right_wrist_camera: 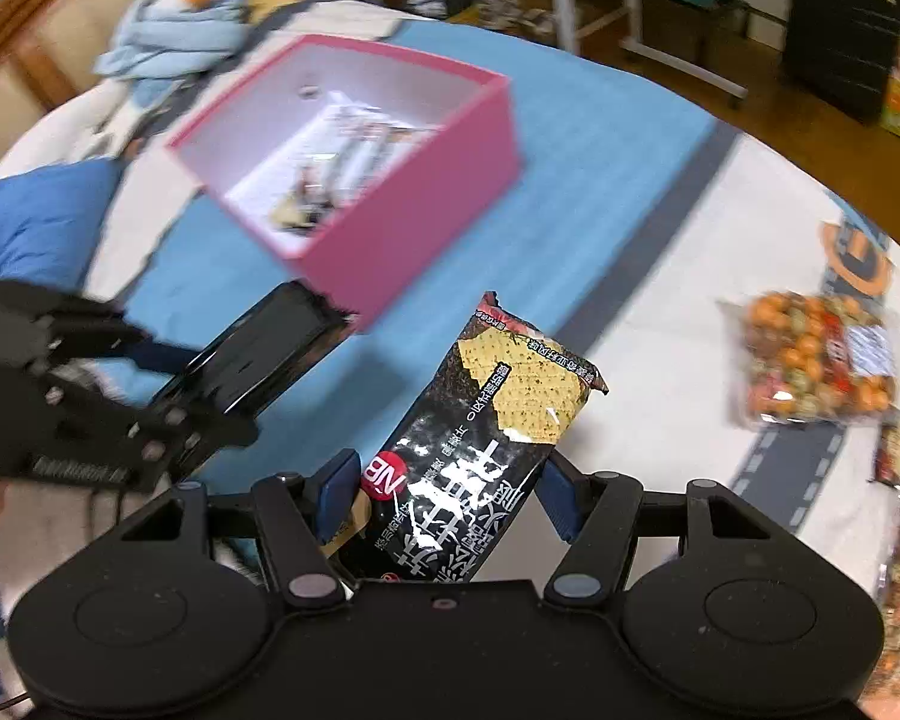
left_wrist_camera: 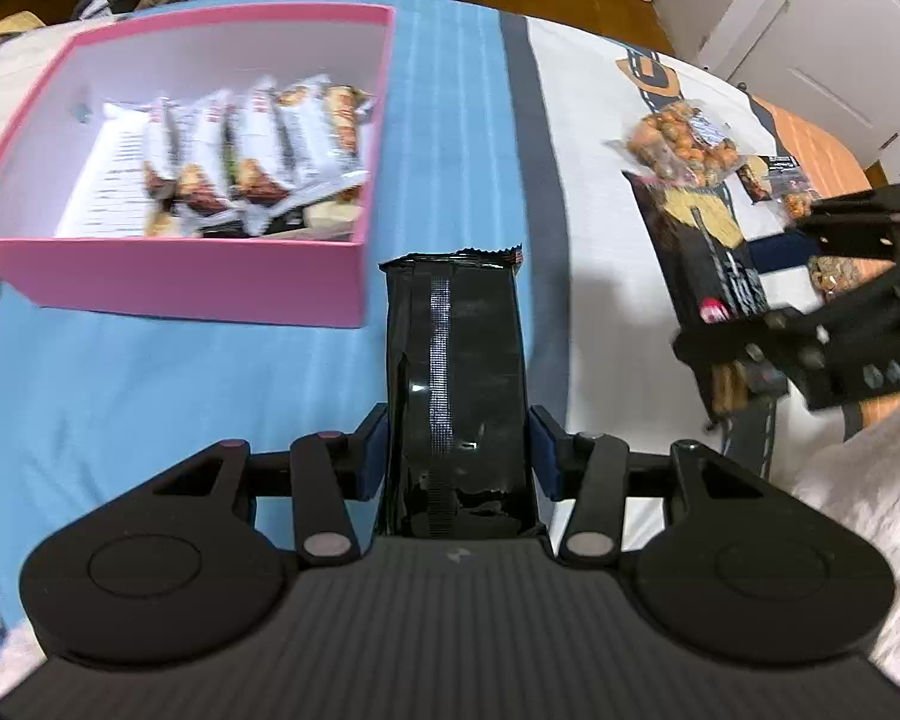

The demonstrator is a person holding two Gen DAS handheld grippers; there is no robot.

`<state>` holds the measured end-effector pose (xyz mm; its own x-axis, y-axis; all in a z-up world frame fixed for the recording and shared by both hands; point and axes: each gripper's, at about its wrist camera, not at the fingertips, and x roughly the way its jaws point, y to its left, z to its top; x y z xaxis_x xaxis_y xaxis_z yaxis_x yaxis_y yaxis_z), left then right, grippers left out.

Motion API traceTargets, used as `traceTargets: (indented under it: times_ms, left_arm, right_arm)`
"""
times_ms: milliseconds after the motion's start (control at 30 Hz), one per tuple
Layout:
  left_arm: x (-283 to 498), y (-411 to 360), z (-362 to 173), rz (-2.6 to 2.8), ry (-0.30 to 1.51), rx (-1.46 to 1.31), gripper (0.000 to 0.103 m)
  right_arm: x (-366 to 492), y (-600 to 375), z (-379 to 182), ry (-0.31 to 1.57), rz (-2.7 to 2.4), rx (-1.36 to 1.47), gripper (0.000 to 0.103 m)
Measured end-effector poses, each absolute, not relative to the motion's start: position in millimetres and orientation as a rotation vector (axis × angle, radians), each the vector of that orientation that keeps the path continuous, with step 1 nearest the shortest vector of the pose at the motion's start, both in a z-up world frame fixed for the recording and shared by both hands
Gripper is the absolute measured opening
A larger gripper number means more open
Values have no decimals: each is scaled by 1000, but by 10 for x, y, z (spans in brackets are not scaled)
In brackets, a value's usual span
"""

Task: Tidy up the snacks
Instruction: 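Carry both snacks into the pink box and open both grippers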

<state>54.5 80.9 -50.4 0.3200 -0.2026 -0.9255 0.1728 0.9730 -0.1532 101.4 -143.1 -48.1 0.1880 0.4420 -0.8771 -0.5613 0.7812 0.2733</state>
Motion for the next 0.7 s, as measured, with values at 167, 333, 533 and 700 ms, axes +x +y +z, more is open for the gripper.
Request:
traceTargets:
  times_ms: [167,333,533,700]
  left_arm:
    - [435,1090,-273,-210,1198,-2,46]
    - [424,1410,-12,-168,1142,26,46]
    - [607,1874,218,-110,1074,-7,46]
    - [931,2223,206,-73,1017,-70,47]
  right_arm:
    - [822,-1182,-307,1171,782,-141,68]
    - [833,-892,-131,1132,838,-168,68]
    - [1065,-487,62,1041,888,-166,68]
    - [1401,-34,98,942,896,-176,68]
